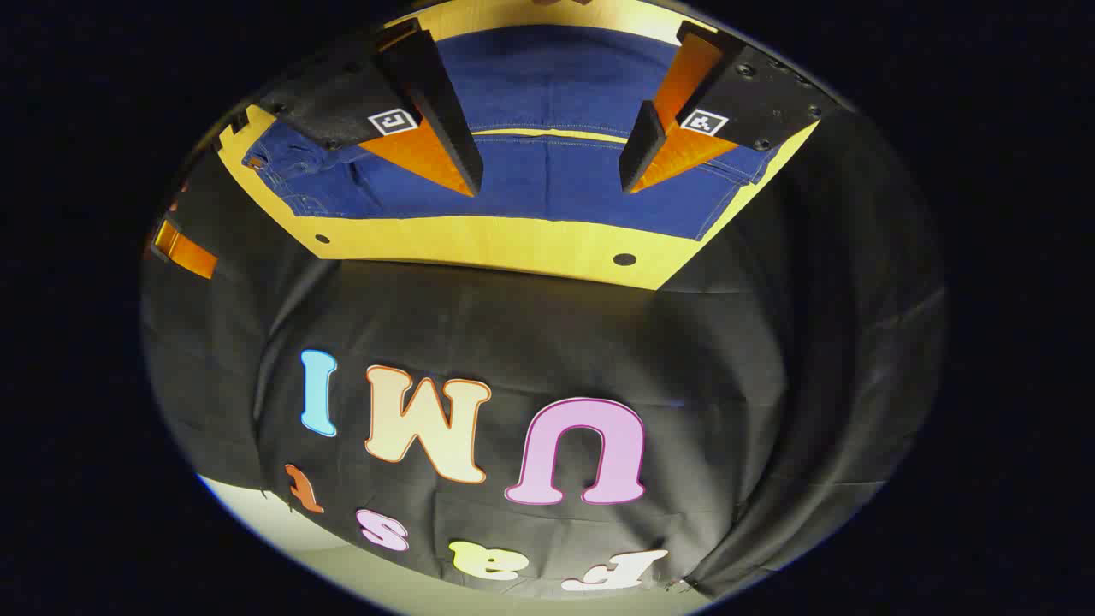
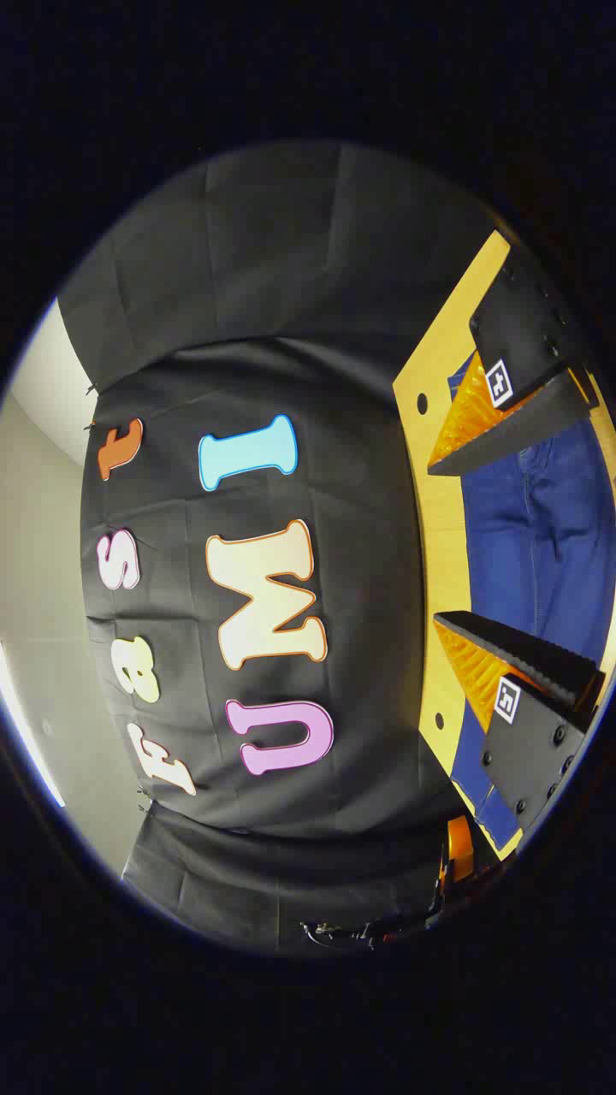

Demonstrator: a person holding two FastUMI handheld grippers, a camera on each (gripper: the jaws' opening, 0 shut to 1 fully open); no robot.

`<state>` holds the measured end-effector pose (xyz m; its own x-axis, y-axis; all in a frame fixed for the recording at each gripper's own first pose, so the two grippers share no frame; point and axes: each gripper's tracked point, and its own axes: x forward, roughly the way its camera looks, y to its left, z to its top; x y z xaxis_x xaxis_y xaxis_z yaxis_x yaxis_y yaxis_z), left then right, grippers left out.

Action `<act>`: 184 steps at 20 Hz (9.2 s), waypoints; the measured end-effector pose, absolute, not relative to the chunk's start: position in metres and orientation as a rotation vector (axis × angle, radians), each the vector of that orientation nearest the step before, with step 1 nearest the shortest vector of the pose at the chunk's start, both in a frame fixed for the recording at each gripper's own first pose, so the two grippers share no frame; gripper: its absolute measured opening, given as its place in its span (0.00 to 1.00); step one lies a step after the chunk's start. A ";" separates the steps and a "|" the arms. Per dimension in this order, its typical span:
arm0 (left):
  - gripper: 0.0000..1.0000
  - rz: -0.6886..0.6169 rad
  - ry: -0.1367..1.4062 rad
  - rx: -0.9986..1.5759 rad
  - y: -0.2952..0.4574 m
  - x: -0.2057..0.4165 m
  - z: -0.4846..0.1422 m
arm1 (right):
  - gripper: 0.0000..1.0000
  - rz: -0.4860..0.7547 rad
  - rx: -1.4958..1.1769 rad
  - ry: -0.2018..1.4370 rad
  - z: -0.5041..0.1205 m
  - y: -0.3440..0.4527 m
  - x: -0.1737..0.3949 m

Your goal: Grasp the waist and the cuffs of the jeans and fold them to make the two legs overlap; first hold the waist and fold one-third of the jeans toward the cuffs, then hold the cuffs and fold the remaining one-third in the same direction to finish folding.

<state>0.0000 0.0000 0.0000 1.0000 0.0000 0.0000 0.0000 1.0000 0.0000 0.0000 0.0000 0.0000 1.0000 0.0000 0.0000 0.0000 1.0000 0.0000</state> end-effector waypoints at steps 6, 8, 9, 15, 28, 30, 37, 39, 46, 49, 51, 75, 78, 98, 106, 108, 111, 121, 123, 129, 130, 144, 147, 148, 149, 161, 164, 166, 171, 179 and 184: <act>0.95 -0.042 0.040 0.007 0.017 0.004 -0.017 | 0.98 0.008 -0.019 0.045 -0.017 0.000 -0.013; 0.95 -0.091 0.090 0.013 0.021 0.005 -0.032 | 0.94 0.023 -0.025 0.074 -0.023 0.004 -0.014; 0.95 -0.121 0.121 0.023 0.024 0.003 -0.041 | 0.94 0.031 -0.025 0.084 -0.025 0.007 -0.015; 0.96 -0.289 0.320 0.142 0.056 -0.015 -0.093 | 0.98 0.069 -0.046 0.158 -0.049 0.013 -0.017; 0.95 -0.493 0.819 0.411 0.135 -0.083 -0.209 | 0.98 0.039 -0.077 0.294 -0.105 0.007 -0.028; 0.95 -0.492 0.850 0.441 0.147 -0.083 -0.214 | 0.98 0.031 -0.078 0.313 -0.112 0.003 -0.031; 0.92 -0.466 0.896 0.555 0.171 -0.074 -0.218 | 0.98 0.008 -0.102 0.350 -0.122 -0.010 -0.038; 0.84 -0.461 0.899 0.558 0.174 -0.072 -0.224 | 0.98 0.004 -0.101 0.356 -0.125 -0.014 -0.038; 0.80 -0.451 0.921 0.587 0.175 -0.072 -0.225 | 0.98 0.023 -0.100 0.410 -0.142 -0.020 -0.042; 0.69 -0.471 0.931 0.630 0.176 -0.071 -0.223 | 0.94 0.057 -0.120 0.446 -0.153 -0.021 -0.044; 0.49 -0.485 0.933 0.658 0.176 -0.069 -0.220 | 0.98 0.107 -0.132 0.491 -0.168 -0.018 -0.052; 0.00 -0.378 1.085 0.714 0.167 -0.063 -0.218 | 0.99 0.530 -0.626 1.171 -0.296 -0.149 -0.069; 0.00 -0.382 1.107 0.716 0.167 -0.063 -0.217 | 0.98 0.555 -0.622 1.175 -0.296 -0.148 -0.067; 0.00 -0.334 1.073 0.690 0.167 -0.061 -0.219 | 0.17 0.405 -0.642 1.161 -0.293 -0.152 -0.038; 0.00 -0.282 0.978 0.657 0.174 -0.068 -0.219 | 0.03 0.221 -0.625 1.123 -0.281 -0.155 -0.040; 0.00 -0.264 0.981 0.664 0.179 -0.072 -0.214 | 0.03 0.195 -0.613 1.096 -0.266 -0.150 -0.039; 0.00 -0.236 0.918 0.622 0.177 -0.067 -0.191 | 0.03 0.153 -0.585 1.044 -0.246 -0.145 -0.029; 0.00 -0.038 0.665 0.432 0.163 -0.043 -0.060 | 0.03 0.074 -0.489 0.880 -0.177 -0.127 0.029; 0.00 -0.001 0.632 0.445 0.156 -0.039 -0.035 | 0.03 0.082 -0.461 0.857 -0.164 -0.125 0.050; 0.00 0.169 0.529 0.446 0.146 -0.025 -0.003 | 0.02 0.059 -0.362 0.746 -0.134 -0.121 0.142; 0.00 0.192 0.525 0.445 0.149 -0.024 -0.003 | 0.03 0.055 -0.339 0.726 -0.130 -0.120 0.158; 0.00 0.262 0.635 0.448 0.150 -0.028 0.001 | 0.02 0.062 -0.251 0.841 -0.237 -0.127 0.300; 0.00 0.260 0.607 0.456 0.154 -0.027 -0.007 | 0.04 0.086 -0.220 0.832 -0.234 -0.125 0.301; 0.00 0.259 0.597 0.463 0.153 -0.028 -0.004 | 0.07 0.090 -0.214 0.809 -0.227 -0.125 0.303; 0.00 0.257 0.587 0.470 0.151 -0.026 -0.004 | 0.14 0.088 -0.206 0.788 -0.218 -0.125 0.305; 0.89 0.241 0.389 0.499 0.074 -0.033 0.081 | 1.00 -0.138 -0.149 0.703 -0.143 -0.259 0.240; 0.89 0.238 0.387 0.418 0.068 -0.033 0.088 | 0.98 -0.155 -0.106 0.758 -0.161 -0.277 0.215; 0.90 0.241 0.379 0.377 0.065 -0.035 0.097 | 0.97 -0.157 -0.079 0.806 -0.177 -0.283 0.205; 0.90 0.258 0.362 0.341 0.065 -0.033 0.096 | 1.00 -0.153 -0.042 0.879 -0.208 -0.305 0.187; 0.90 0.281 0.316 0.252 0.065 -0.027 0.100 | 1.00 -0.109 0.027 0.899 -0.237 -0.307 0.183; 0.90 0.344 0.293 0.215 0.068 -0.025 0.103 | 0.89 -0.108 0.069 0.862 -0.239 -0.302 0.182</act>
